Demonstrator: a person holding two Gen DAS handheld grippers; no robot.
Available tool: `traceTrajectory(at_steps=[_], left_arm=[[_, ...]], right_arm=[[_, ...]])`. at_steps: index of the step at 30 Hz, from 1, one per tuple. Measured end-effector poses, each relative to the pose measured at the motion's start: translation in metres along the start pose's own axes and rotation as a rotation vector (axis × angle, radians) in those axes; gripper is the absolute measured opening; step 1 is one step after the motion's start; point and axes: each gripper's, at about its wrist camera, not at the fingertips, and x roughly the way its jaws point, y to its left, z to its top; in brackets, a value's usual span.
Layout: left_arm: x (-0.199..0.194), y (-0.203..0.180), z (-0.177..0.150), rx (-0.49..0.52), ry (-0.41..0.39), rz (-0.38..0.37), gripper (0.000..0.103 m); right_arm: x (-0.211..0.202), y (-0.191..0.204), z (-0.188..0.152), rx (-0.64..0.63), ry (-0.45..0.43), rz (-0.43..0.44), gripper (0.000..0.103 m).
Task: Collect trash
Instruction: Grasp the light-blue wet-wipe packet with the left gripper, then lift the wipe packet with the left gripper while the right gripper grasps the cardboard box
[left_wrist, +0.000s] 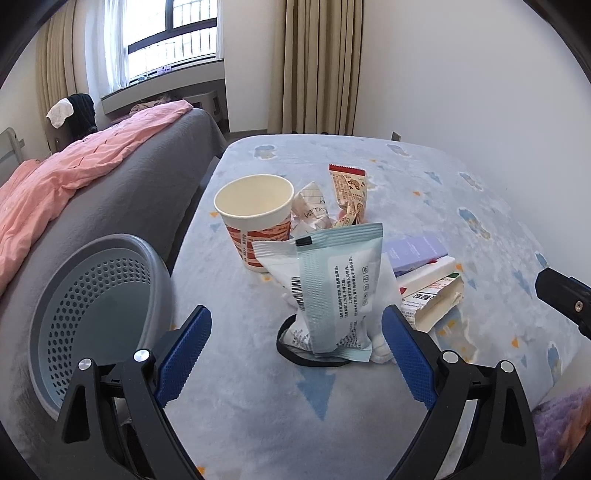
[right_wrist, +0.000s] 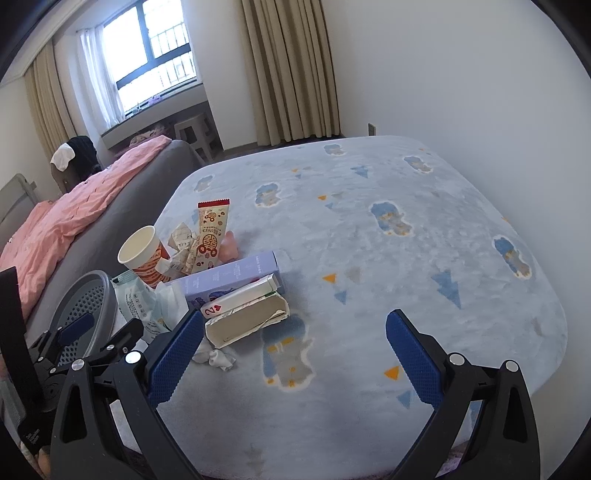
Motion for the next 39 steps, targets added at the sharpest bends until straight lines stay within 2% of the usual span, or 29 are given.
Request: traceTrajectory(at_steps=[4, 12, 14, 16, 18, 23, 34, 39], left_arm=[[0.016, -0.005, 0.003, -0.024, 0.035, -0.032, 0.089], [0.032, -0.004, 0.007, -0.043, 0.062, -0.048, 0.087], [0.032, -0.005, 0.007, -0.042, 0.058, -0.051, 0.075], [0.033, -0.004, 0.007, -0.041, 0.071, -0.073, 0.052], [0.033, -0.004, 0.006, -0.045, 0.087, -0.101, 0.04], [0.022, -0.003, 0.007, -0.038, 0.054, -0.103, 0.038], [-0.019, 0.012, 0.01, 0.0, -0.066, -0.002, 0.038], [-0.035, 0.024, 0.009, -0.004, -0.1, 0.001, 0.038]], right_arm=[[0.0, -0.003, 0.001, 0.009, -0.001, 0.014, 0.097], [0.003, 0.0, 0.001, -0.013, 0.002, 0.017, 0.097], [0.003, 0.0, 0.001, -0.009, 0.004, 0.019, 0.097], [0.003, 0.0, 0.001, -0.007, 0.008, 0.02, 0.097], [0.004, 0.0, 0.001, -0.007, 0.008, 0.019, 0.097], [0.006, 0.002, -0.001, -0.018, 0.015, 0.023, 0.097], [0.019, 0.019, -0.01, -0.114, 0.057, 0.037, 0.097], [0.034, 0.03, -0.012, -0.187, 0.09, 0.054, 0.097]])
